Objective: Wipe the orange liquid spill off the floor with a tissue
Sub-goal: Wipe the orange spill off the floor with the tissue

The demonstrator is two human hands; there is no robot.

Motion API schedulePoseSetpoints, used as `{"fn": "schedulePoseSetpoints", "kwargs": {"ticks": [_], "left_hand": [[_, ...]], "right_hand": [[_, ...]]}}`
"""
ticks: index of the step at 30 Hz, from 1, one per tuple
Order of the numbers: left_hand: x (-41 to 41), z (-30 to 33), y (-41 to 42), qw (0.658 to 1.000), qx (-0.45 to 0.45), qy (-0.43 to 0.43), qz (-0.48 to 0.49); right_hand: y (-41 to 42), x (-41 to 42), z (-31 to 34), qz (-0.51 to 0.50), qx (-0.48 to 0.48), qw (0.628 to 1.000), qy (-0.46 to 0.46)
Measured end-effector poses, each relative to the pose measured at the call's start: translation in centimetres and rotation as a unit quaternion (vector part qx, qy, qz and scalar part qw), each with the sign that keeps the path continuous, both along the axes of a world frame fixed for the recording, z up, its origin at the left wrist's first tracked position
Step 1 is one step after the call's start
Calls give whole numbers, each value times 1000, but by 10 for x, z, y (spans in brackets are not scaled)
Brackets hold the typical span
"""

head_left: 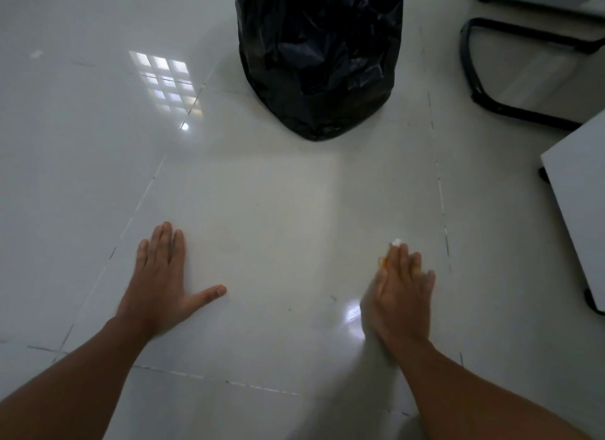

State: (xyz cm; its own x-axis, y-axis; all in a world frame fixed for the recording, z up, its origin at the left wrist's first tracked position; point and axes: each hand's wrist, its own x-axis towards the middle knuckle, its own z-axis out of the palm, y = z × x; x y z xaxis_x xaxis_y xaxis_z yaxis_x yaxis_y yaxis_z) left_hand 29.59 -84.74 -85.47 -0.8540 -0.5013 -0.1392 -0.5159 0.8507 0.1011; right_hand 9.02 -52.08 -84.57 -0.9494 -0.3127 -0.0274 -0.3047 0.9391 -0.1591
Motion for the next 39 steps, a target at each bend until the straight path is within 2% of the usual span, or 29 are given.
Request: {"fn": "schedulePoseSetpoints", "kwargs": {"ticks": [2,3,7,10,12,16,18,22,26,29,32,36,37,39], "left_hand": [[0,0,-1,1000,1,4,2],[-1,0,-1,1000,-1,6,1],[0,0,1,1000,2,6,-1],[0,-1,-1,1000,-3,9,1],[0,0,-1,1000,-4,8,0],[0,0,-1,1000,-4,10,1],[-1,1,-2,1000,-2,19,5],[-1,2,0,1000,-1,27,5],[-1,4,-2,1000,4,19,7],[-1,3,-2,1000,6,20,7],[-1,4,-4,1000,9,21,9],[0,5,-2,1000,4,13,2],[0,5,-2,1000,2,12,2],[-1,6,-2,1000,4,8,0]], "right_hand": [[5,25,2,-48,-14,999,11],[0,45,1,-39,-24,999,12],[-49,98,-6,143,-73,986,-42],[-82,56,-5,160,-61,985,-32],[-83,6,1,121,-23,992,-37],[-43,-69,16,-61,-8,996,-60],[-33,-82,16,-64,-11,996,-69],[-68,-88,10,11,-22,996,-90],[-133,-84,8,154,-28,984,-90],[-179,-72,6,265,-20,961,-73],[-206,-32,8,388,-14,919,-62],[-159,26,10,470,-19,879,-80],[-135,28,8,467,-12,881,-75],[-93,8,1,406,9,913,-40]]}}
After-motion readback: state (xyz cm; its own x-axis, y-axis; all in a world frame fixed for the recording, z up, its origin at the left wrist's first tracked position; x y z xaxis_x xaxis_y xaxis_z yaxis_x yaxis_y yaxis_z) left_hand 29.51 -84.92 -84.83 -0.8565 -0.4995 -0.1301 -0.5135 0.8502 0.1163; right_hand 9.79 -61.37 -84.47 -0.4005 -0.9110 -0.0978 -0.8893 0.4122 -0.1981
